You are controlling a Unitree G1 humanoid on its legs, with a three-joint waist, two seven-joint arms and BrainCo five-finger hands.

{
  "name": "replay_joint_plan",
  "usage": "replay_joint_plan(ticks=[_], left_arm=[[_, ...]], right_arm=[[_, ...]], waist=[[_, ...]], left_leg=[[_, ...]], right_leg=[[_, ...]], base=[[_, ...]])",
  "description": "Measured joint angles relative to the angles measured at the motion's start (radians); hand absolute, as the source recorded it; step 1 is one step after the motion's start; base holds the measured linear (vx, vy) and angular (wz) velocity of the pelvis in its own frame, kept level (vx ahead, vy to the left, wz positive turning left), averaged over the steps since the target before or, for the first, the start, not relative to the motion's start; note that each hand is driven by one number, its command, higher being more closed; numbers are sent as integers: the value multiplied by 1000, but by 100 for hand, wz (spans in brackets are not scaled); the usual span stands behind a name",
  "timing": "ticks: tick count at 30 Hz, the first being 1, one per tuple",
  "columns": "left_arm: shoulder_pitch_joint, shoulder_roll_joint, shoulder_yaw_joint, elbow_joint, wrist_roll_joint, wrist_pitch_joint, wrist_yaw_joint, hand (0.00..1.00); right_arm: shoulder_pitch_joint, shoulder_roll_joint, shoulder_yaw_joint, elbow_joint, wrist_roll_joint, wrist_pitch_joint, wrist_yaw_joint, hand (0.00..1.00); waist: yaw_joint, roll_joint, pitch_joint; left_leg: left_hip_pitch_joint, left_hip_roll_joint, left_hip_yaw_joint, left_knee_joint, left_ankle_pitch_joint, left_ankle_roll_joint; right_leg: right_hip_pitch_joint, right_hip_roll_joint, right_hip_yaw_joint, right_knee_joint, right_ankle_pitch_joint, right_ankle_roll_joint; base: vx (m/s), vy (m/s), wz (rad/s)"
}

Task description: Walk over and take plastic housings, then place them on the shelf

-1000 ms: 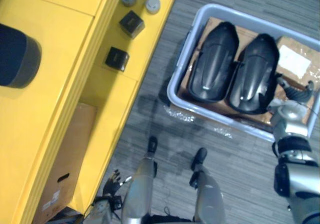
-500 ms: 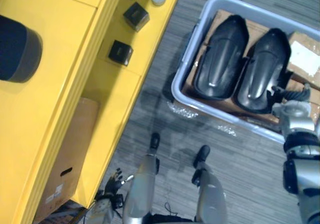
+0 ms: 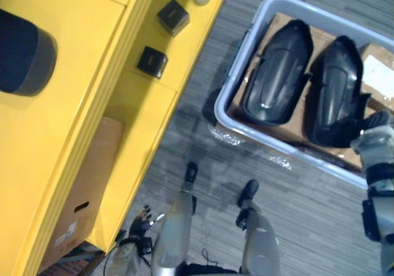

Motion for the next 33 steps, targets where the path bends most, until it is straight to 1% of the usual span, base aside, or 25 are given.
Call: replay_joint_plan(ticks=[2, 5, 9, 12, 14, 15, 16, 17, 19, 20, 21, 22, 23, 25, 26, 27, 29, 30, 32, 33], left_arm=[[0, 0, 0, -10, -1, -1, 1, 0], [0, -1, 0, -28, 0, -1, 24, 0], [0, -3, 1, -71, 0, -16, 29, 0], [-1, -4, 2, -105, 0, -22, 28, 0], [1, -3, 6, -139, 0, -22, 27, 0], [3, -1, 10, -151, 0, -22, 26, 0], [7, 3, 21, -173, 0, -20, 20, 0], [11, 7, 28, -188, 0, -19, 19, 0], [27, 32, 40, -248, 2, -18, 18, 0], [32, 39, 41, -262, 2, -17, 18, 0], [40, 49, 47, -290, 2, -10, 19, 0], [42, 55, 49, -309, 1, 3, 19, 0], [44, 57, 50, -322, 1, 7, 19, 0], [63, 57, 62, -392, 0, 37, 22, 0], [74, 51, 75, -440, 0, 52, 24, 0], [79, 49, 80, -467, 0, 61, 24, 0], [100, 44, 101, -603, 0, 118, 30, 0], [107, 38, 109, -640, 0, 131, 30, 0], [110, 27, 118, -773, -4, 200, 29, 0], [110, 28, 118, -791, -5, 211, 28, 0]], right_arm=[[0, 0, -1, 4, -23, 22, -6, 100], [2, 0, -2, 6, -23, 39, -34, 100], [23, 2, -32, 4, -20, 38, -83, 100], [59, 4, -50, -28, -19, 25, -112, 100], [106, 13, -60, -75, -18, 9, -136, 100], [116, 21, -71, -90, -18, 5, -137, 100], [143, 38, -77, -121, -18, -3, -141, 100], [158, 49, -83, -137, -18, -7, -146, 100], [225, 92, -110, -205, -5, -26, -173, 100], [240, 100, -110, -217, 2, -28, -180, 100], [279, 118, -110, -245, 3, -30, -196, 100], [305, 131, -113, -264, 14, -33, -208, 100], [323, 143, -117, -282, 22, -36, -219, 100], [390, 199, -159, -347, 24, -39, -261, 100], [434, 218, -177, -378, 27, -39, -285, 100], [458, 227, -189, -397, 29, -39, -292, 100], [519, 268, -231, -473, 40, -39, -335, 100], [530, 277, -237, -495, 40, -39, -342, 100], [573, 306, -251, -593, 36, -40, -364, 100], [579, 315, -252, -611, 34, -42, -370, 100]], waist=[[1, 0, 0], [1, 0, 0], [-1, -3, -1], [-5, -18, -1], [-8, -41, -5], [-11, -48, -3], [-14, -67, -5], [-15, -77, -9], [-18, -111, -19], [-19, -119, -25], [-20, -137, -45], [-21, -146, -58], [-22, -151, -65], [-25, -167, -111], [-29, -168, -145], [-29, -169, -162], [-32, -169, -225], [-34, -168, -241], [-50, -162, -283], [-54, -162, -292]], left_leg=[[2, 0, -2, -7, 4, -1], [5, 0, -1, -8, 5, 0], [36, 1, -1, -49, 25, -1], [71, 6, 1, -79, 35, -6], [106, 12, 6, -108, 40, -8], [118, 13, 6, -114, 40, -8], [143, 18, 10, -133, 45, -10], [153, 20, 12, -142, 47, -11], [200, 31, 18, -175, 50, -15], [210, 33, 20, -183, 50, -15], [233, 40, 34, -209, 49, -14], [251, 43, 45, -226, 48, -11], [266, 49, 64, -236, 49, -9], [301, 54, 86, -257, 53, -14], [320, 55, 87, -274, 54, -14], [334, 54, 89, -279, 54, -14], [374, 53, 114, -296, 54, -14], [385, 52, 116, -302, 54, -14], [418, 51, 140, -302, 54, -14], [424, 51, 140, -302, 54, -14]], right_leg=[[0, 0, -2, 0, -1, -1], [3, 0, -1, 1, -1, -2], [16, -2, -1, 0, -2, -4], [38, 2, 0, -6, -4, -6], [64, 6, 1, -15, -4, -5], [75, 8, 1, -21, -4, -5], [95, 12, 1, -33, -3, -3], [102, 15, 1, -35, -2, -1], [144, 25, 3, -53, -1, -1], [153, 27, 3, -59, -1, -1], [168, 32, 5, -72, -3, -2], [182, 34, 5, -83, -3, -1], [193, 35, 5, -88, -3, -1], [218, 37, 6, -101, -4, 1], [232, 38, 6, -106, -4, 1], [239, 38, 6, -110, -4, 1], [276, 36, 6, -125, -3, 2], [286, 36, 6, -130, -2, 3], [327, 30, 5, -142, 2, 9], [336, 30, 5, -144, 3, 11]], base=[[-2, -7, 2], [0, 0, 0], [0, 0, 0], [0, 0, 0], [0, 0, 0], [28, -31, -4], [39, -31, -4], [59, -47, -5], [75, -50, -6], [77, -47, -10], [91, -39, -8], [104, -33, -9], [113, -18, -7], [128, -7, -7], [141, 5, -1], [170, 16, 2], [151, 16, -2], [130, 10, 2], [96, 22, 10], [51, 20, 2]])
